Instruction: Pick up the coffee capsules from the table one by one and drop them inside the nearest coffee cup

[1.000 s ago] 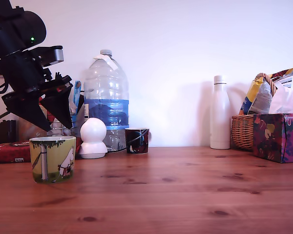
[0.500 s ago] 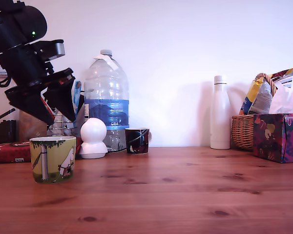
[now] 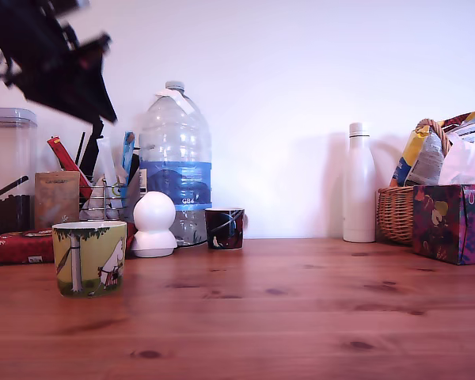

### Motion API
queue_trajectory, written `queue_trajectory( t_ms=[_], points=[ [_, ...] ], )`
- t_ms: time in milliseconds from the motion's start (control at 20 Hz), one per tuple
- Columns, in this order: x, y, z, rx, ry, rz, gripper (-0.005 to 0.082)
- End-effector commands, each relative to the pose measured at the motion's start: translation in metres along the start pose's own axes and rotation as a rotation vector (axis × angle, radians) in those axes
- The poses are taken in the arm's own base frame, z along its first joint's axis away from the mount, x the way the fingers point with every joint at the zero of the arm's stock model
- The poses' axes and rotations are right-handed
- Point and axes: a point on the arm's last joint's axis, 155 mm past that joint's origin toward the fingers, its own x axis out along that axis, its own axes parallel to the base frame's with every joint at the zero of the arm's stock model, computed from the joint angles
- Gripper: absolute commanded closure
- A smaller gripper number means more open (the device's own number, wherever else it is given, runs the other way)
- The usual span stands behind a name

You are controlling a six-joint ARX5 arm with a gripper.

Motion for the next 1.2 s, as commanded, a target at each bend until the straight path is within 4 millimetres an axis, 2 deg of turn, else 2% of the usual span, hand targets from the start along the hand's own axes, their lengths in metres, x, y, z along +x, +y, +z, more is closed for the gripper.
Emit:
queue_trajectory(
  t_ms=[0, 300, 600, 750, 950, 1150],
  points=[
    [-0.001, -0.001, -0.03, -0.034, 0.018, 0.004, 0.0792],
    [-0.039, -0.013, -0.061, -0.074, -0.131, 0.031, 0.0792],
    [-0.069, 0.0, -0.1, -0.174, -0.233, 0.134, 0.0792],
    [-0.081, 0.0, -0.118, -0.207, -0.281, 0.155, 0.0792],
    [-0.101, 0.001, -0.124, -0.236, -0.372, 0.2, 0.0792],
    [-0.12, -0.001, -0.12, -0.223, -0.434, 0.217, 0.0792]
  ],
)
